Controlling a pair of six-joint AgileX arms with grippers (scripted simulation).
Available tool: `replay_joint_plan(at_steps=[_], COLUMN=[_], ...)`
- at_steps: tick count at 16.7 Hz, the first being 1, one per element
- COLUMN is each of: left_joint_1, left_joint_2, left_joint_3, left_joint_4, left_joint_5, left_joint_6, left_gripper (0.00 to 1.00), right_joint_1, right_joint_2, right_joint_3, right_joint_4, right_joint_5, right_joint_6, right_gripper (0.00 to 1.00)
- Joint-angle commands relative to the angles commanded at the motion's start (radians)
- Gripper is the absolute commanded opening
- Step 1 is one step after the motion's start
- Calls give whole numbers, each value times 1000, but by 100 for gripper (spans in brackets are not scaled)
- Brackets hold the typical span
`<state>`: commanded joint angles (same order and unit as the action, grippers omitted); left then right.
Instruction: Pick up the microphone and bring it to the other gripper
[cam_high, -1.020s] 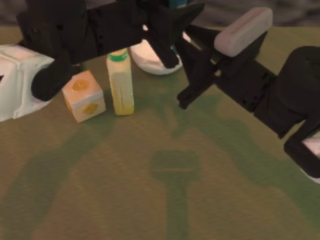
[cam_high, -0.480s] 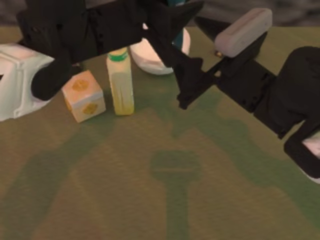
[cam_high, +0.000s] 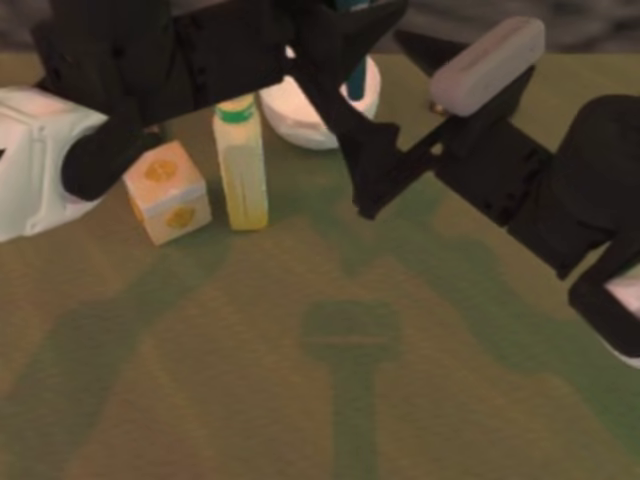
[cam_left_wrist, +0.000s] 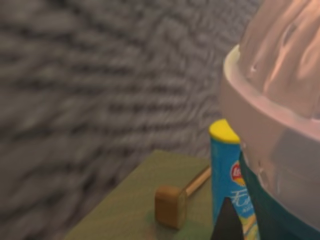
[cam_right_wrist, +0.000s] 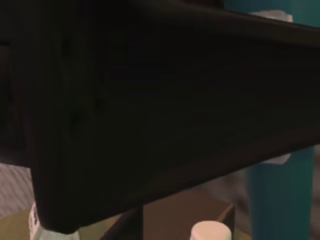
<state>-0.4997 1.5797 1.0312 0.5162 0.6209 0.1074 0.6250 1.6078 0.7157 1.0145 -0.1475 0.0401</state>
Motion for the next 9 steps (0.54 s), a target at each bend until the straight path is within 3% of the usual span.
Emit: replay_joint_plan(at_steps=[9], left_joint_1=[159], left_joint_2=[-74], left_joint_3=[-71], left_joint_4=[-10], left_joint_5=[137], left_joint_6=[6], left_gripper=[0], right_joint_1=[-34], right_joint_2=[-249], right_joint_3=[-262], right_joint_4=[15], right_joint_5=[-47], right_joint_6=[6], right_gripper=[100])
